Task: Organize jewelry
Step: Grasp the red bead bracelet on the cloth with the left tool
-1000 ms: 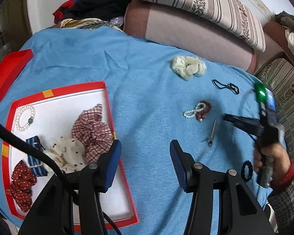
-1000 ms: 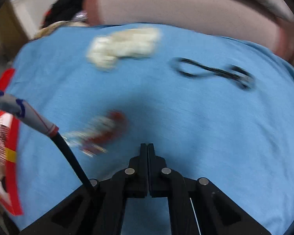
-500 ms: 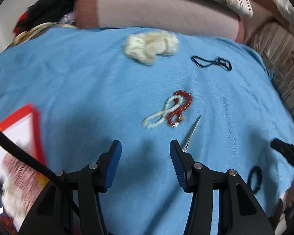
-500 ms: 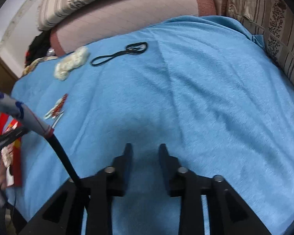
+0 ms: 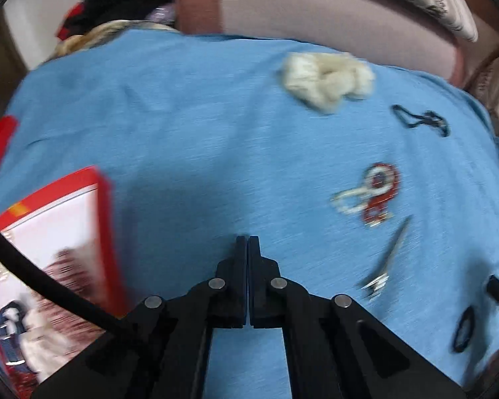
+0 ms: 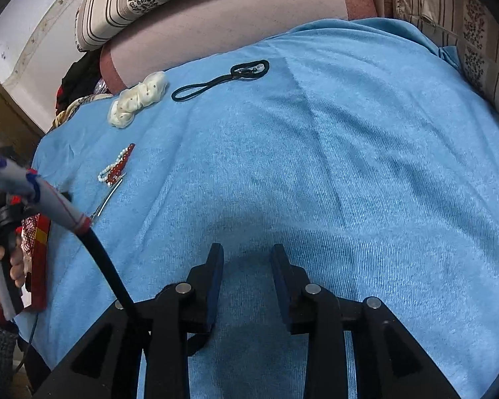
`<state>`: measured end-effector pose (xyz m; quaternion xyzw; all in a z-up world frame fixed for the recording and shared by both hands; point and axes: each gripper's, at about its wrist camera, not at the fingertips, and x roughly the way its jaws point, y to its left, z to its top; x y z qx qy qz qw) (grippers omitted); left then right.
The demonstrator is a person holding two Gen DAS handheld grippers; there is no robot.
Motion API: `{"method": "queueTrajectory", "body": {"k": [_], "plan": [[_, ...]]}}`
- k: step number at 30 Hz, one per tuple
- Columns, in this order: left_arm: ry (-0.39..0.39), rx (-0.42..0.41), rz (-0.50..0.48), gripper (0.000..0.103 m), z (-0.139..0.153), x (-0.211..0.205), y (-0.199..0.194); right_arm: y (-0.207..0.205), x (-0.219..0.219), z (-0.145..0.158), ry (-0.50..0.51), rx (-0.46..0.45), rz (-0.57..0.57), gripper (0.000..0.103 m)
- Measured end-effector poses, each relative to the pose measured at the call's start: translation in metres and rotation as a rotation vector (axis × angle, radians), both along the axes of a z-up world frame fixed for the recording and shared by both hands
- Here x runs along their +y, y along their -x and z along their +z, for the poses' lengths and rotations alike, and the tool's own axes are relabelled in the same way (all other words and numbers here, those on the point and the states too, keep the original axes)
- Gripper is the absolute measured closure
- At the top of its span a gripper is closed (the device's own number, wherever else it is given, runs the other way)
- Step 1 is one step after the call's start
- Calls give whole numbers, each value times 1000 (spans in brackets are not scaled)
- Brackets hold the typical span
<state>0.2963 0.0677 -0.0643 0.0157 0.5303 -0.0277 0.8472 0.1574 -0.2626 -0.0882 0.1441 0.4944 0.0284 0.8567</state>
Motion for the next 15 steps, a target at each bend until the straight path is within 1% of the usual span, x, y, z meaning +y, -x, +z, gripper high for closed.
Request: {"method": "queueTrajectory", "body": {"k": [1,3,5,6,7,9,11,12,13,14,15], "plan": [[-6,-9,-23,103,1,1,3,1,1,-1,-1,1,0,69],[10,-12,-94,102,2,-7,4,2,4,-2,-9,5,-2,66],[32,-17,-164,92,2,-23,0,3,7,-3,-17,5,0,66],[44,-22,-220,82,2,-37,-3,4,9,-2,-16,2,3,66],[44,-36,-268,73,1,-51,-8,4,10,-1,-13,0,6,66],[33,-56,-320,68,-1,-70,-16,4,11,-1,-5,-2,9,64],[76,-55,-351,60,-3,-83,-26,3,10,-2,-6,2,4,63],[106,-49,-358,51,-5,-89,-32,2,9,-3,-9,5,0,63],[125,-44,-361,47,-9,-94,-38,1,9,-4,-10,7,-1,63],[125,-36,-362,47,-12,-100,-43,-1,8,-6,-12,10,-4,63],[107,-9,-363,56,-19,-104,-49,-2,7,-6,-14,10,-9,63]]}}
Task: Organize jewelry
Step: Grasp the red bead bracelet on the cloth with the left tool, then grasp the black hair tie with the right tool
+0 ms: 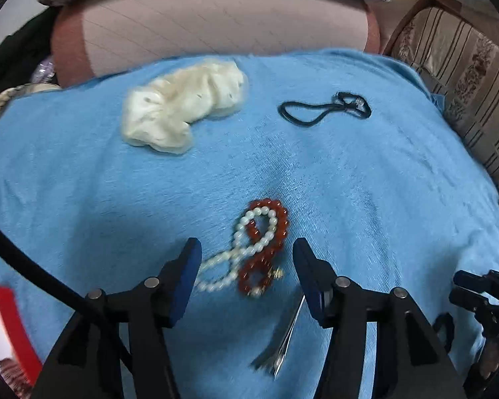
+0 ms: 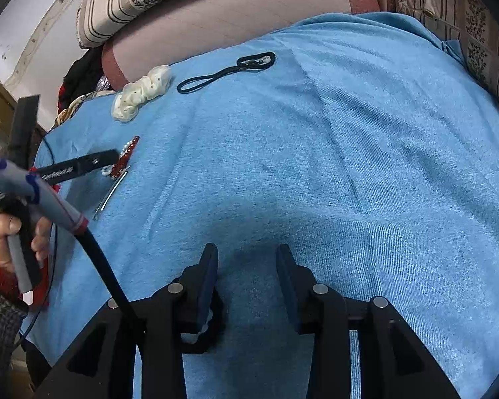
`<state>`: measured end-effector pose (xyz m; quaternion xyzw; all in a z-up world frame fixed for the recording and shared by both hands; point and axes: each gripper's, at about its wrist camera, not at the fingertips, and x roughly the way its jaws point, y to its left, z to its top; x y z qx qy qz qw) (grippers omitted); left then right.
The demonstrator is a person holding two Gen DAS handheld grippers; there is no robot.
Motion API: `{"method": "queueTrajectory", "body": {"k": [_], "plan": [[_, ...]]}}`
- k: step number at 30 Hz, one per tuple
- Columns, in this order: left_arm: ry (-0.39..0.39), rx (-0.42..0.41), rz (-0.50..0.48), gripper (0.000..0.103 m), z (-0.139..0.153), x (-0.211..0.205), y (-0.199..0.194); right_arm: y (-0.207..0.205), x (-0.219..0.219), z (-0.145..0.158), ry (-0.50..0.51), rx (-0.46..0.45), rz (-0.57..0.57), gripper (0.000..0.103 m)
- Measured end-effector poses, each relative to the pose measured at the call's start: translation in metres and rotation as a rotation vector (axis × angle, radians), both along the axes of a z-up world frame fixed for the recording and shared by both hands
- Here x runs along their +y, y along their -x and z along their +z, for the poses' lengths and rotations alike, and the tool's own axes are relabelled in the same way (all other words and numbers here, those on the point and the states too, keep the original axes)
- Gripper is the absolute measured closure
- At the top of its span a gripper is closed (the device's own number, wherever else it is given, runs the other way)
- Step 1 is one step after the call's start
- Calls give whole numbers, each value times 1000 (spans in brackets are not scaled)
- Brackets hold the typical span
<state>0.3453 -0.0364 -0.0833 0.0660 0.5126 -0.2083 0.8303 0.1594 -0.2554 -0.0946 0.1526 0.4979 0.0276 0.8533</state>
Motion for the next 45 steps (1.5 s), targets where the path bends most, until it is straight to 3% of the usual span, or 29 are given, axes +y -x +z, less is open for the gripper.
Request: {"method": "queueTrajectory", "body": {"k": [1,2,4,6,8,9,11,18,21,23,25,28,32,37,41,43,44,45], "plan": [[-64,24,18,83,-8,-2,-5,-1,-1,-1,-1,0,-3,63],[-102,2,47,90,-7,-2,-3,-2,-2,-1,-3,0,-8,63],[-107,17,128,96,0,16,-4,-3,-5,-2,-15,-3,-19,63],[-124,5,212,96,8,41,-1,-3,-6,-3,-21,-5,-21,63],[-61,30,252,96,15,68,5,-1,-6,-4,-20,-11,-18,63],[16,56,258,96,20,85,11,0,-5,-4,-19,-14,-18,63],[107,72,254,96,30,105,23,2,-5,-5,-17,-18,-19,63],[232,24,170,96,74,119,72,9,-4,-6,-20,-23,-23,63],[224,30,147,93,72,111,84,12,-5,-5,-25,-21,-22,63],[167,30,151,89,63,105,95,13,-7,-3,-32,-20,-22,61],[152,49,160,75,53,106,99,17,-7,-1,-38,-28,-25,58],[150,94,176,71,37,109,105,25,-6,6,-51,-46,-13,57],[121,113,180,67,19,104,105,38,1,9,-37,-58,21,49],[81,133,180,62,-1,88,101,45,12,0,-4,-36,52,48],[51,98,162,59,-5,78,105,44,25,-4,60,-47,78,48],[39,87,167,62,-6,76,106,41,32,-6,102,-54,88,48],[27,83,165,83,-5,75,107,39,37,-6,129,-57,97,48],[25,90,164,90,-4,75,107,37,42,-7,166,-57,109,48]]}}
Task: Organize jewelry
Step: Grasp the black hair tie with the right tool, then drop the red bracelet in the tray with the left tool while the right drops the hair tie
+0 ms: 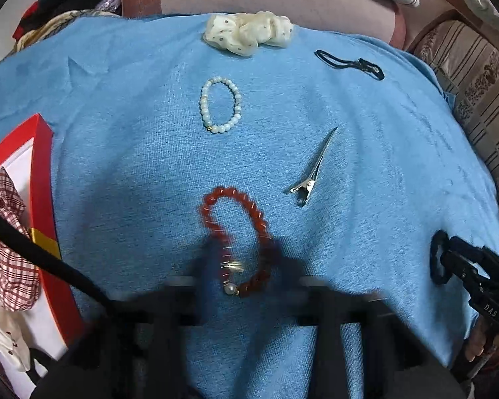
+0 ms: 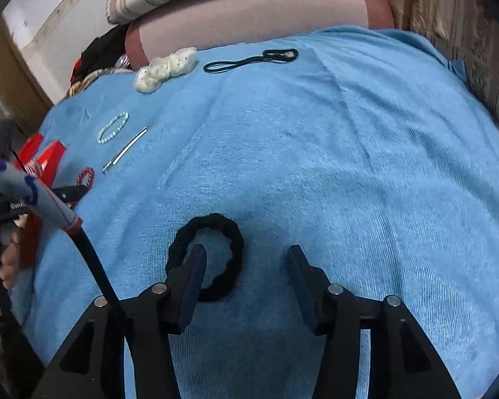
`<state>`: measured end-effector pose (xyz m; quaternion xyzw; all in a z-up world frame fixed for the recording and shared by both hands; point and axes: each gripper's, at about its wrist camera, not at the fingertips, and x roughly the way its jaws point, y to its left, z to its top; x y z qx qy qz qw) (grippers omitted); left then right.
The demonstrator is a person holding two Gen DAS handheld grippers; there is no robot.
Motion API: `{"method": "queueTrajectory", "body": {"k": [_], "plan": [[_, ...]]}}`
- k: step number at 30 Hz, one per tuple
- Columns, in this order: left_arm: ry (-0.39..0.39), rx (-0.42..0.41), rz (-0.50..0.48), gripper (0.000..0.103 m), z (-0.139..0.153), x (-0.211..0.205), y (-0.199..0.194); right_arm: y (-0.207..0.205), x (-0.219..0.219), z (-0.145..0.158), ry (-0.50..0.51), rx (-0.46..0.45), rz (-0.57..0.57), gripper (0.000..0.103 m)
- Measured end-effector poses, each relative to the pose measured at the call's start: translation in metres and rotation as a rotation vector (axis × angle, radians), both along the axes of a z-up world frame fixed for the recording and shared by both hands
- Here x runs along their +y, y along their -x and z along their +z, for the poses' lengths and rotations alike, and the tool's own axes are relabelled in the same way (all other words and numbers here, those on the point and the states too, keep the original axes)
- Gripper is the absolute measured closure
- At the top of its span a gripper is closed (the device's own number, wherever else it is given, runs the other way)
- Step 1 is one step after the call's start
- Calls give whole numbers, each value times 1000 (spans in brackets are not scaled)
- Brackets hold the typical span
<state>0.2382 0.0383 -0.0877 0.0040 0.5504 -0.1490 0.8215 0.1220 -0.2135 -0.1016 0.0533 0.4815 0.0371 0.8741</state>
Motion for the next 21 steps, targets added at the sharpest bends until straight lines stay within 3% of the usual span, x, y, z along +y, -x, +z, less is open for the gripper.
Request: {"method": "queueTrajectory", "body": {"k": [1,3,6,14,21], "plan": [[10,5,5,95,1,1,0,0,5,-1,35,-2,7,49],[32,1,8,96,8,2,5,-2,16,-1,115,-12,39,77],[8,-56,15,96,26,3,18,-1,20,5,126,-19,59,94],[61,-155,61,96,81,28,58,17,31,36,97,-79,79,95],[90,-215,139,96,118,75,99,35,65,69,98,-146,168,95]]}}
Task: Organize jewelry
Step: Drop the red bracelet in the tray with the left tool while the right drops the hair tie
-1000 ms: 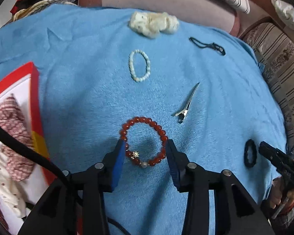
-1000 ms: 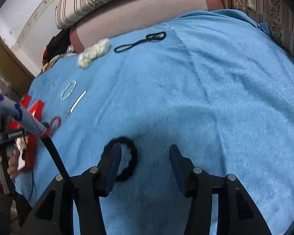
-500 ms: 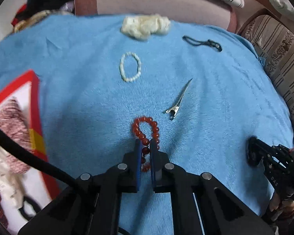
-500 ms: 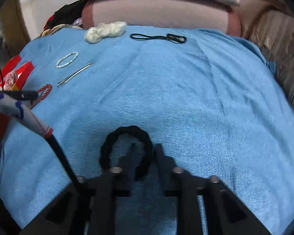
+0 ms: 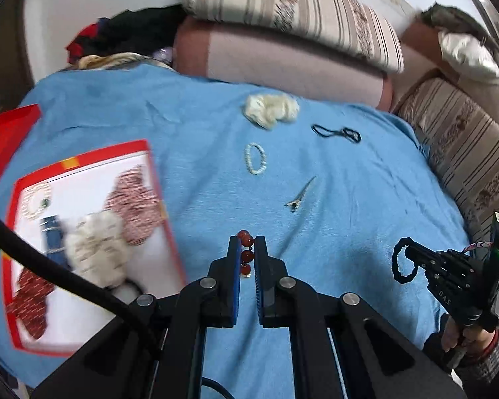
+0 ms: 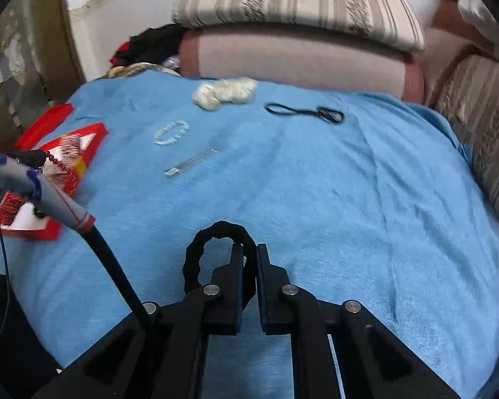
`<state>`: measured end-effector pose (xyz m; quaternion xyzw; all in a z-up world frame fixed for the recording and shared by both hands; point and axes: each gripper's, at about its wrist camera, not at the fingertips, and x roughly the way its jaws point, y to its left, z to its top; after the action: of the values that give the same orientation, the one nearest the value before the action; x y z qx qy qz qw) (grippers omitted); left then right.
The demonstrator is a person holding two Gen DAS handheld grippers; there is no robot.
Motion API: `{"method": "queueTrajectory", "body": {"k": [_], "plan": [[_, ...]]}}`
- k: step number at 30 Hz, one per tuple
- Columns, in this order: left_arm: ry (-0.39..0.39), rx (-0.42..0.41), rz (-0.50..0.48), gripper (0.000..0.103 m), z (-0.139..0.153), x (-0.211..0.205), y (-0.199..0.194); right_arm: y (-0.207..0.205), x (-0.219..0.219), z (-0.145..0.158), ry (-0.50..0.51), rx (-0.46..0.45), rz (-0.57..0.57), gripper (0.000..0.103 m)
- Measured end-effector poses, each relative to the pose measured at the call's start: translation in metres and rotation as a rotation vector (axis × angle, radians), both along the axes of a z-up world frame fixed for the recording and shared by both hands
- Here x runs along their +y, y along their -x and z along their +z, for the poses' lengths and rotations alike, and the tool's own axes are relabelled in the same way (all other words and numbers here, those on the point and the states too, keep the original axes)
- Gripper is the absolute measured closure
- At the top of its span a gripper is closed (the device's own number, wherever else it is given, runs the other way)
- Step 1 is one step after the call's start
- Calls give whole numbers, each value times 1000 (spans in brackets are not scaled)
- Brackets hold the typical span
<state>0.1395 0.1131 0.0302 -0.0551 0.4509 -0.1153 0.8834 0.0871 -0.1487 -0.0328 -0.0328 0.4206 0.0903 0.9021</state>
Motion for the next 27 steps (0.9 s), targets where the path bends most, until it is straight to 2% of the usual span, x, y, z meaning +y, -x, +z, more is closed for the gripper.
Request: {"method": "queueTrajectory", "body": {"k": [6,12,19,27], "plan": [[-16,-3,97,96,8,53,24,2,45,16,-11,-19,106,95],[-11,54,206,96,-14,109,32,-1,92,20,-17,-16,202,95],[24,139,275,96,-56,142,30,-4,142,22,-22,2,286,95],[0,149,345,95,-67,166,39,-18,192,22,-60,34,368,95]]}}
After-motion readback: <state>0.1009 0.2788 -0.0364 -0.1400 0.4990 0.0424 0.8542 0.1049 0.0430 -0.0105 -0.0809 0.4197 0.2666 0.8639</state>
